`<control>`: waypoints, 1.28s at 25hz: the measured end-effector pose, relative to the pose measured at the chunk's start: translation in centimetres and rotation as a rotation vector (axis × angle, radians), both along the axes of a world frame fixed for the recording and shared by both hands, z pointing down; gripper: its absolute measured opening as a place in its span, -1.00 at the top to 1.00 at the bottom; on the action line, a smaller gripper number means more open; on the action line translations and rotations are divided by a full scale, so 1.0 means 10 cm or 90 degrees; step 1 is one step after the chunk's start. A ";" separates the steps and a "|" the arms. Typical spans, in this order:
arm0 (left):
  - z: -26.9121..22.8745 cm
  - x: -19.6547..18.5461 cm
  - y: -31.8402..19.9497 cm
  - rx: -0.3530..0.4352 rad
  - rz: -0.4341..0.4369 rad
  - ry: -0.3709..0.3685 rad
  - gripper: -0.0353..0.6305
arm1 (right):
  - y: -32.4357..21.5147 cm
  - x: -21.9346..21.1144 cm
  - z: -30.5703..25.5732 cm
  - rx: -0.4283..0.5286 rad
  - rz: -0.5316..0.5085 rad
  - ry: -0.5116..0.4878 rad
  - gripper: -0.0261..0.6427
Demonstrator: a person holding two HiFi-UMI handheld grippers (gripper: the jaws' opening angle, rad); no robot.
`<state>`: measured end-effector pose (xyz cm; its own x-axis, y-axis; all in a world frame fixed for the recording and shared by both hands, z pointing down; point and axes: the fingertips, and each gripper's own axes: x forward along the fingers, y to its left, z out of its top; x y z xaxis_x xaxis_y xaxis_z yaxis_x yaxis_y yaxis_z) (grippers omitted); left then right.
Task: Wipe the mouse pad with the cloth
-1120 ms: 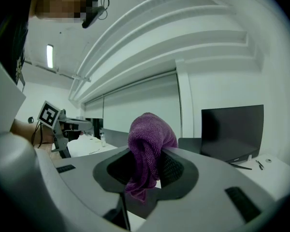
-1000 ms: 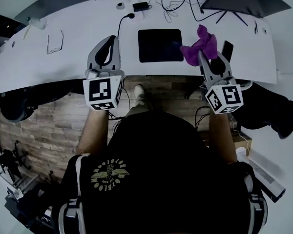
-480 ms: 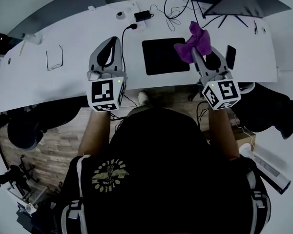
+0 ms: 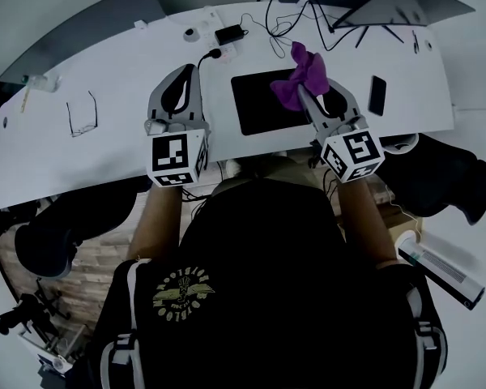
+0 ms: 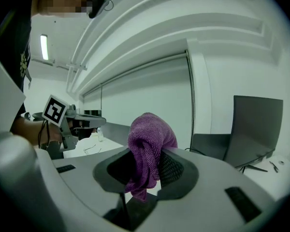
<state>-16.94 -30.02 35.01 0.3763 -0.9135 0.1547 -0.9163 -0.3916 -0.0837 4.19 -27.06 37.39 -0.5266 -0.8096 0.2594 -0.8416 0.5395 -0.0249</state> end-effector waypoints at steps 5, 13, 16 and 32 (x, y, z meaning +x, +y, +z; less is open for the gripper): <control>0.13 0.01 -0.08 -0.011 -0.001 0.004 0.89 | -0.05 -0.21 0.27 -0.034 -0.046 0.016 0.58; 0.49 -0.05 -0.23 -0.047 -0.037 0.005 0.89 | -0.32 -0.53 0.87 -0.120 -0.124 0.013 0.58; 0.66 -0.06 -0.26 -0.057 -0.044 -0.007 0.89 | -0.39 -0.66 1.11 -0.144 -0.158 0.014 0.58; 1.36 -0.04 -0.24 -0.143 -0.080 -0.029 0.89 | -0.60 -1.21 2.70 -0.323 -0.243 0.069 0.58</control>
<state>-17.34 -32.43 48.63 0.2504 -0.8934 0.3730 -0.9562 -0.2885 -0.0493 -7.88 -33.04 64.35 -0.7024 -0.3332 0.6290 -0.6049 0.7452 -0.2807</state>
